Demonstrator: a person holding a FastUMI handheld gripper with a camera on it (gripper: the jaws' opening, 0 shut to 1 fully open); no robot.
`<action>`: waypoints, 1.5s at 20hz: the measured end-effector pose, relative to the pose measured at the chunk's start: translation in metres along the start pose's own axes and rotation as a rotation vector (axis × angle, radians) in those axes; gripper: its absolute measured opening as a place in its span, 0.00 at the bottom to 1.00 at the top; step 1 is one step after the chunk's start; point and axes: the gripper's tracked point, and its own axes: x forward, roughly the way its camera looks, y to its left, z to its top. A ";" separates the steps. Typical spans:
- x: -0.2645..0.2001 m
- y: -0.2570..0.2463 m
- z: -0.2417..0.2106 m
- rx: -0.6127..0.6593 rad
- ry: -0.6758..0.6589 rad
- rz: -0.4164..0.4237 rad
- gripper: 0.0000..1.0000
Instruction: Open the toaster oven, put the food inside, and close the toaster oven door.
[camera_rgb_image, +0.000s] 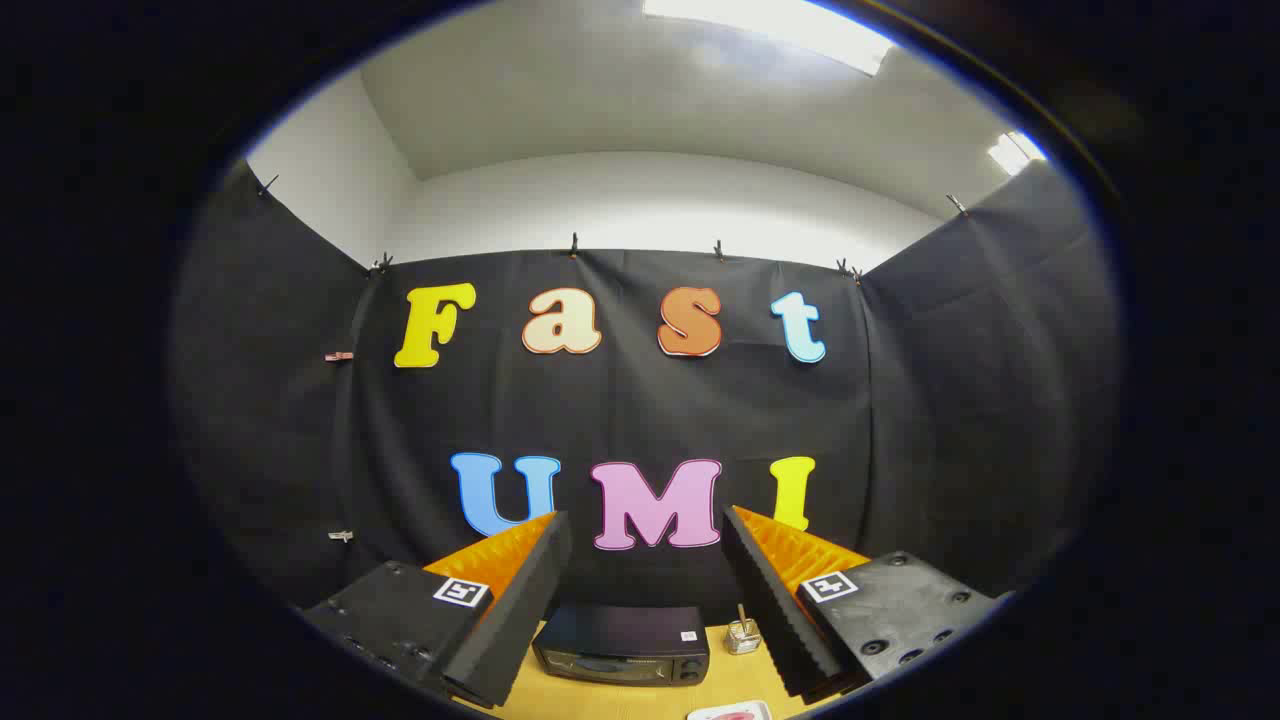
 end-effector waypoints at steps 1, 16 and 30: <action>0.000 0.000 -0.001 -0.001 0.002 0.000 0.97; 0.006 -0.001 -0.012 0.018 0.042 0.015 0.97; 0.042 -0.007 -0.057 0.027 0.091 0.025 0.97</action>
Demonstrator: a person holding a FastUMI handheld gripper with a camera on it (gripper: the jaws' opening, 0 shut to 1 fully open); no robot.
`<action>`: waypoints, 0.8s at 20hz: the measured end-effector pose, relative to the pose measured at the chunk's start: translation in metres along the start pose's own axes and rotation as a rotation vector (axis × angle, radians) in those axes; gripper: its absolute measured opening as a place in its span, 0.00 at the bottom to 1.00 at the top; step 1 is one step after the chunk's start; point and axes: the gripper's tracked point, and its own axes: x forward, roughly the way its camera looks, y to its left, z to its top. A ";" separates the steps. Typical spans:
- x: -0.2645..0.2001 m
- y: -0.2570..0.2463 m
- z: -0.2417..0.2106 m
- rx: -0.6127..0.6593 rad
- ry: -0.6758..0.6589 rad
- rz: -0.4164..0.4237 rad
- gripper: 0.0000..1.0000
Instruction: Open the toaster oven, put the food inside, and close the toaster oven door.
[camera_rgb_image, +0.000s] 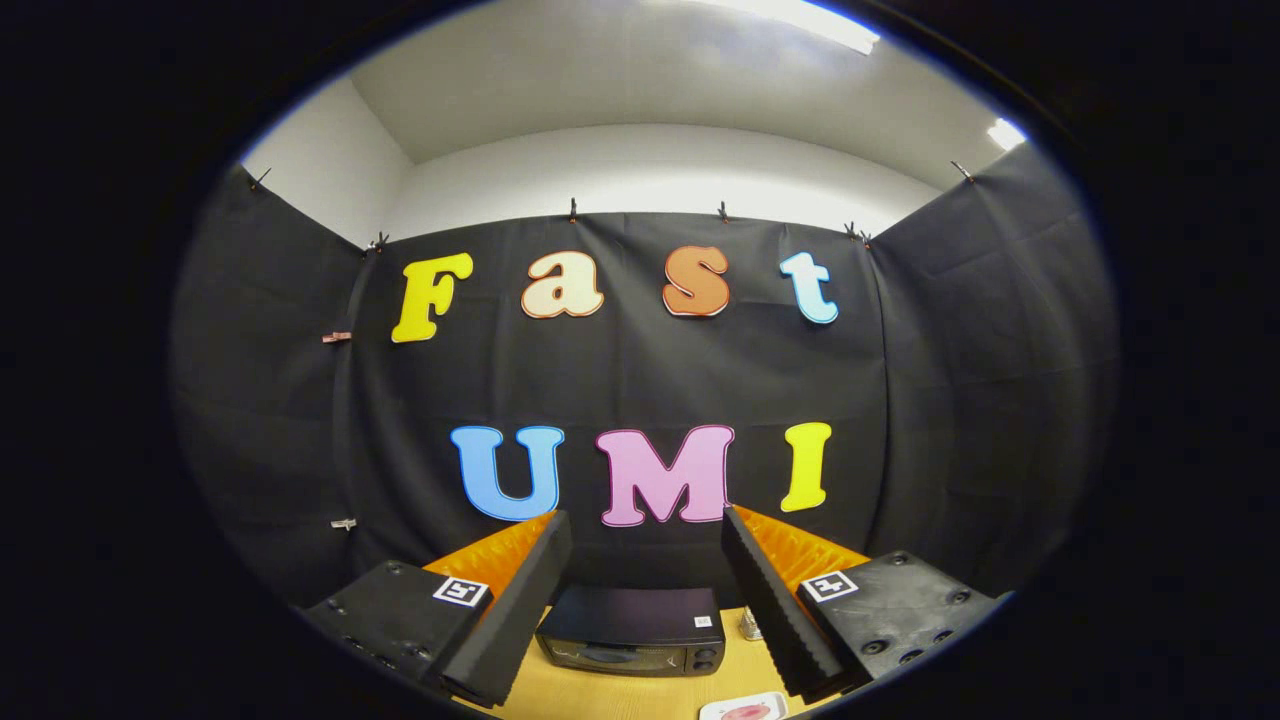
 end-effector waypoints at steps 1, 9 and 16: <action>0.004 -0.001 -0.005 -0.005 0.007 -0.002 0.97; 0.053 0.006 -0.068 0.012 0.059 0.012 0.98; 0.100 0.021 -0.161 0.047 0.125 0.019 0.98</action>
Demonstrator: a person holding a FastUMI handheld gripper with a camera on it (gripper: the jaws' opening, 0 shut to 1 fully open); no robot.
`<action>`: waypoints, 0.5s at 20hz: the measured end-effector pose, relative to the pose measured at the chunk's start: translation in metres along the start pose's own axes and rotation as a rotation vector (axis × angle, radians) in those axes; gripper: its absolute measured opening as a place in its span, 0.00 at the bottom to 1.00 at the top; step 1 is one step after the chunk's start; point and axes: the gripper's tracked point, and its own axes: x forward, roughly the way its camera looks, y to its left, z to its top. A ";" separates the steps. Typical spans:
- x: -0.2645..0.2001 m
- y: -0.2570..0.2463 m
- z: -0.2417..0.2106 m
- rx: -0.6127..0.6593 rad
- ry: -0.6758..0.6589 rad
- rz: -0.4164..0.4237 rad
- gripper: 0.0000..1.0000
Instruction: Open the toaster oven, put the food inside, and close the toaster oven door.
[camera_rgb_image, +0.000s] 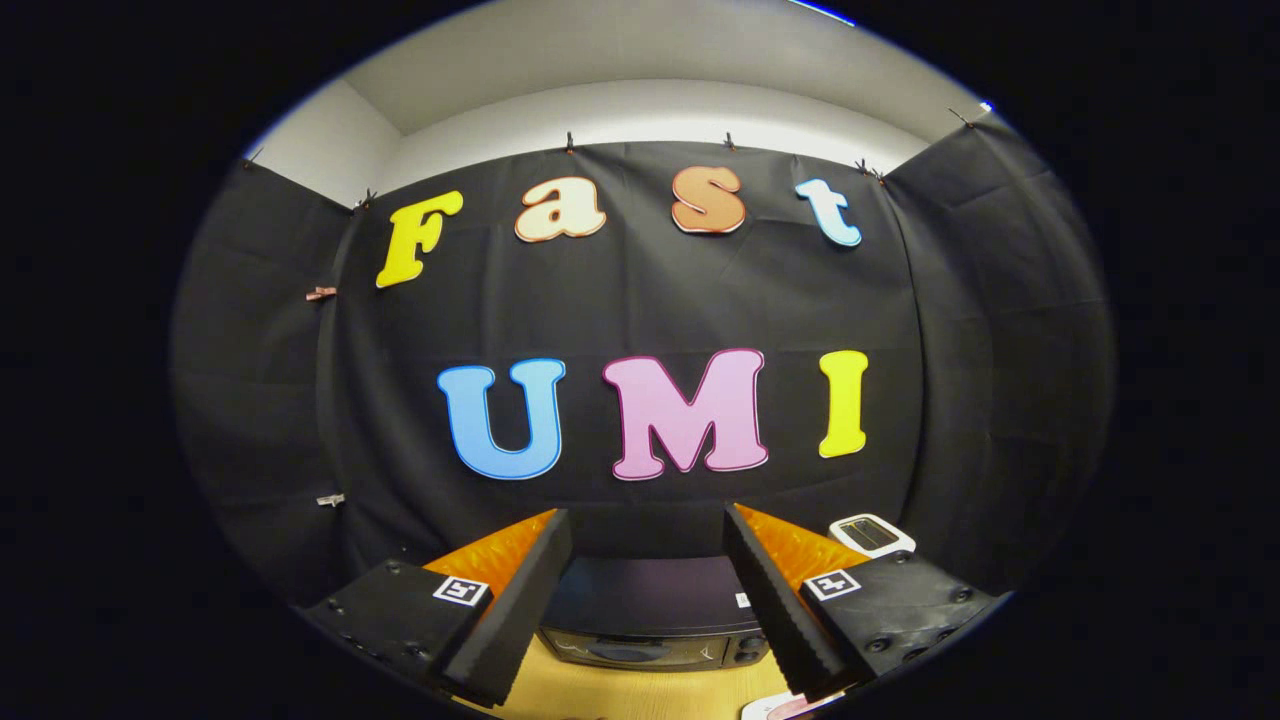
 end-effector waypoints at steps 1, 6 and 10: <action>0.008 -0.001 -0.019 0.006 0.024 -0.006 0.98; 0.043 -0.003 -0.124 0.102 0.180 -0.058 0.98; 0.059 0.003 -0.193 0.121 0.306 -0.079 0.98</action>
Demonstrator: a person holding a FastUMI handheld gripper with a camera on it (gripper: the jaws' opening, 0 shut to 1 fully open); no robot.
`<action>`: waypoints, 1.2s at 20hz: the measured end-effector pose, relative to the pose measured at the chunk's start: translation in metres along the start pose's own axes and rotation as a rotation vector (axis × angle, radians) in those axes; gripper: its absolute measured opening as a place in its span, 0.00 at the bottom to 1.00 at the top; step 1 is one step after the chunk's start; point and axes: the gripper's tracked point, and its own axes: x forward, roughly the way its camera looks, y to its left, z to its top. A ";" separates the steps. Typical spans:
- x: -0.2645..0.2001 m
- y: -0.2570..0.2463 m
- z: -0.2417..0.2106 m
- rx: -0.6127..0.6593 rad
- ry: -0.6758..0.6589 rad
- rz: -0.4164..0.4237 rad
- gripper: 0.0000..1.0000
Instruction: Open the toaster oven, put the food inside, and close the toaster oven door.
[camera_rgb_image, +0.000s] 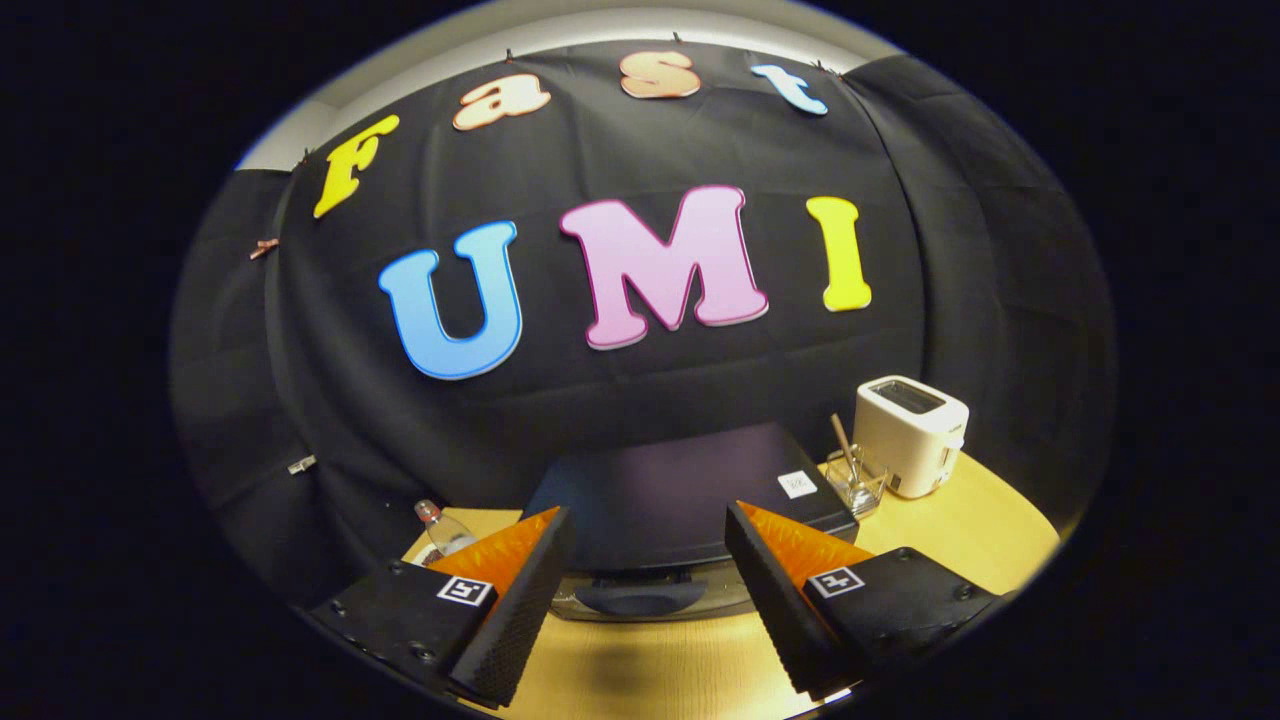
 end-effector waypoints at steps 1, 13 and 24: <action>0.006 0.001 -0.009 -0.010 0.016 -0.004 0.98; 0.047 0.000 -0.074 -0.089 0.139 -0.038 0.97; 0.040 -0.006 -0.091 -0.173 0.194 -0.094 0.95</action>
